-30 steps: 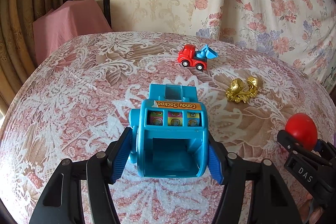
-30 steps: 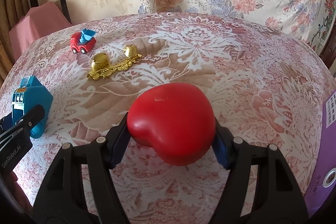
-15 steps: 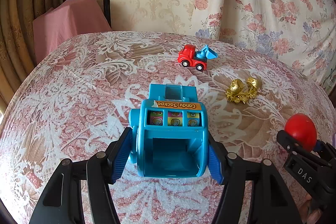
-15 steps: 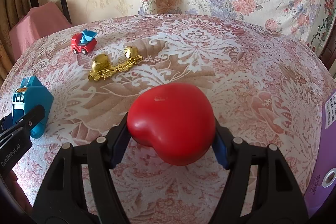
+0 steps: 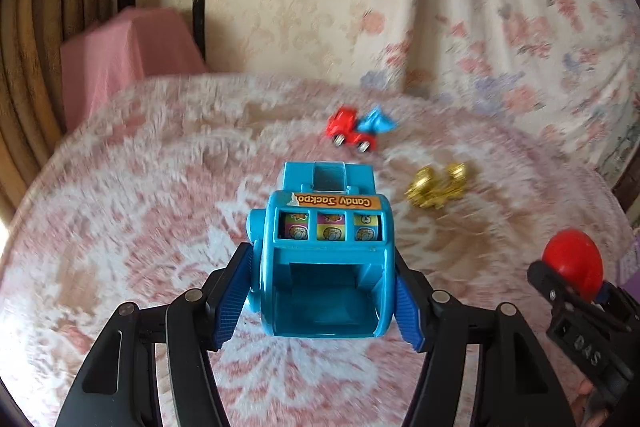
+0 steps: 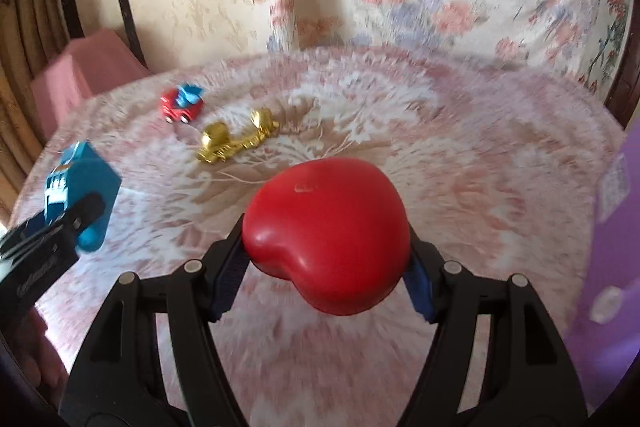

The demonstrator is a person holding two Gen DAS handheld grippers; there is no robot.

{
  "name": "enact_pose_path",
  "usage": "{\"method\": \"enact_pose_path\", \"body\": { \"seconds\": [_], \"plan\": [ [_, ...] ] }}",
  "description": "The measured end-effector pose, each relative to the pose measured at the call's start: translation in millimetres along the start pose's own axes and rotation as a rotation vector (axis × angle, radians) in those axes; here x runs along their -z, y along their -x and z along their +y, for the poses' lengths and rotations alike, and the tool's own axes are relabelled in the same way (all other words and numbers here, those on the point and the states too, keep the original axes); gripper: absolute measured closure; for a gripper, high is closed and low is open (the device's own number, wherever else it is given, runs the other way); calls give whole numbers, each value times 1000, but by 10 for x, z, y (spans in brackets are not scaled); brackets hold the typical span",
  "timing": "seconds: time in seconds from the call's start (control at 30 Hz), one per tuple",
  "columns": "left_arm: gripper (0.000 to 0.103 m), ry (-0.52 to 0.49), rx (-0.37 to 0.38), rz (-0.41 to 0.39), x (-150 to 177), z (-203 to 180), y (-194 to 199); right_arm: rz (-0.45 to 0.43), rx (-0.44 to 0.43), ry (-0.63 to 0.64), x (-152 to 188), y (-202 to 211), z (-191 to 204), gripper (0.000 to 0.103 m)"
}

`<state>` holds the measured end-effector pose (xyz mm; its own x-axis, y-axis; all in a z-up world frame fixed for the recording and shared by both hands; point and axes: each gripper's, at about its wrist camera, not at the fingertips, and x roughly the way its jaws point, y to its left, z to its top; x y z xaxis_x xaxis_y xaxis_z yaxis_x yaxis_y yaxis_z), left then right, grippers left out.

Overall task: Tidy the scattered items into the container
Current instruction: 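Lift the slot machine and heart ball and carry them over the purple box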

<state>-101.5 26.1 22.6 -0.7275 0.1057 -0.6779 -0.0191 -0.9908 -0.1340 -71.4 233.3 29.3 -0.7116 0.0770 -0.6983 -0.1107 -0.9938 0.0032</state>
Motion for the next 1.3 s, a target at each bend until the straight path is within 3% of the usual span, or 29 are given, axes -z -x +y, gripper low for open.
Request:
{"method": "enact_pose_path", "body": {
  "seconds": [0.37,0.77,0.83,1.0,1.3],
  "plan": [
    [40,-121,170,-85,-46,-682,862,-114,29,-99,119,1213,-606,32],
    [40,-303,402,-102,14,-1929,1303,-220,284,-314,392,2144,-1960,32],
    [40,-333,443,-102,30,-2143,1367,-220,348,-345,471,2252,-2195,32],
    [40,-409,534,-92,125,-2628,1476,-194,414,-435,680,2338,-2656,32],
    [40,-539,650,-69,361,-3232,1567,-143,403,-468,824,2174,-2870,32]
  ]
}}
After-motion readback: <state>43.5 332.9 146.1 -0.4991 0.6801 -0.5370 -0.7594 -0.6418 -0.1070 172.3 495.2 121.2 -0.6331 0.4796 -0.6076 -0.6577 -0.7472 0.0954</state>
